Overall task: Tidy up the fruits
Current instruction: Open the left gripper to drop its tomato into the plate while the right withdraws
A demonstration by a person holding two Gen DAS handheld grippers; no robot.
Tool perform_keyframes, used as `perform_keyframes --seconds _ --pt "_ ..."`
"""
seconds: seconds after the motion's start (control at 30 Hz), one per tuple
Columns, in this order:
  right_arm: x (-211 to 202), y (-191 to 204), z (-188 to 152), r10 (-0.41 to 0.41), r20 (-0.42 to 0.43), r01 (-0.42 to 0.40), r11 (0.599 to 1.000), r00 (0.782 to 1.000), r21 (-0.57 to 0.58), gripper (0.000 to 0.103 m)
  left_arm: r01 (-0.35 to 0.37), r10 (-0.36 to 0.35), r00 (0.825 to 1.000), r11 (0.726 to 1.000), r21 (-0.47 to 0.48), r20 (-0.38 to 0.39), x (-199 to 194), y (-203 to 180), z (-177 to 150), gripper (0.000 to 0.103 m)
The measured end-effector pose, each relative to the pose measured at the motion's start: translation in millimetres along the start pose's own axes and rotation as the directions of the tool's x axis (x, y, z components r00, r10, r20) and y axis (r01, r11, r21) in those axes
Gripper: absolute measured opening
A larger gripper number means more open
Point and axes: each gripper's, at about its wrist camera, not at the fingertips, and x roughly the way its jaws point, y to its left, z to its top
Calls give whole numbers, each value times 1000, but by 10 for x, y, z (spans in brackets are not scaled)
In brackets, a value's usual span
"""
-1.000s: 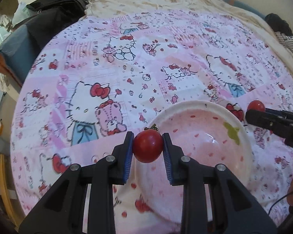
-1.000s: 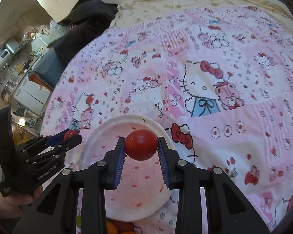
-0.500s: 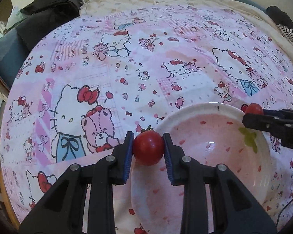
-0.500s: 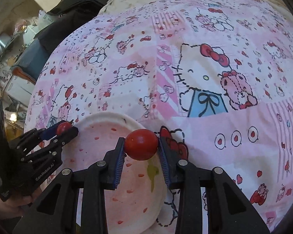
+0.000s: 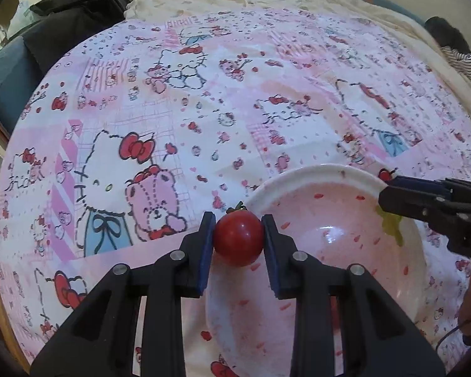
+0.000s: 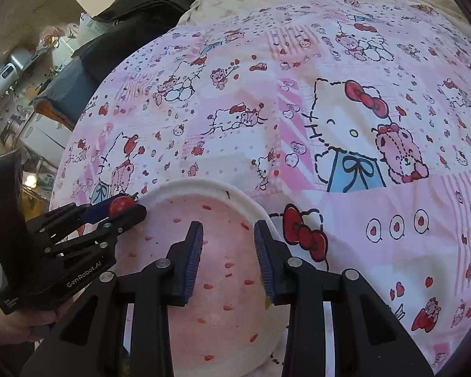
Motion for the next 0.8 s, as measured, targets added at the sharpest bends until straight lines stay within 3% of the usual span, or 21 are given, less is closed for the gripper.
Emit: perform_keyframes --seconds 0.1,0.13,0.17,0.23,0.53,0.8 --pt "-57 -58 35 13 13 -13 999 1000 29 38 42 -42 999 999 14 -19 -8 -39 2 43" --pt "-69 -72 46 13 14 -13 999 1000 39 42 54 -54 998 998 18 -21 -17 -54 -2 55" --pt "-83 -88 57 15 13 -16 999 1000 49 53 62 -61 998 998 22 -17 -37 -67 -10 63" --pt "-138 -114 65 14 24 -16 998 1000 63 71 61 -61 998 998 29 -7 -84 -90 -22 68" --pt "-474 -134 13 -8 74 2 997 997 81 86 29 -30 999 1000 7 29 -459 25 -37 69" --pt "-828 -6 -162 -15 108 8 998 994 68 86 17 -13 997 998 -56 71 -880 129 -196 69"
